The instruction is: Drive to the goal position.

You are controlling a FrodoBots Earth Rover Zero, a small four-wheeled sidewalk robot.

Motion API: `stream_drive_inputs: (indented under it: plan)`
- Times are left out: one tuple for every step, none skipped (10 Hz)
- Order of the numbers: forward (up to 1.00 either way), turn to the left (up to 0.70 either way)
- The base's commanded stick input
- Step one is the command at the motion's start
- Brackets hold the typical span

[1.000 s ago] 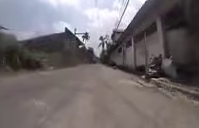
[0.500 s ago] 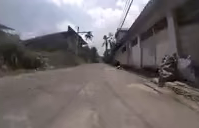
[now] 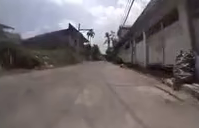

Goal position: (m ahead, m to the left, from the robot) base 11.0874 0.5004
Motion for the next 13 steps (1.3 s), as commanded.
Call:
stream_drive_inputs:
  plan:
    - [1.0, -0.4]
    - [1.0, -0.4]
    - [1.0, -0.36]
    - [1.0, 0.0]
    - [1.0, 0.0]
    - [1.0, 0.0]
    - [1.0, 0.0]
    - [1.0, 0.0]
    - [1.0, 0.0]
    - [1.0, 0.0]
    - [1.0, 0.0]
    - [1.0, 0.0]
    - [1.0, 0.0]
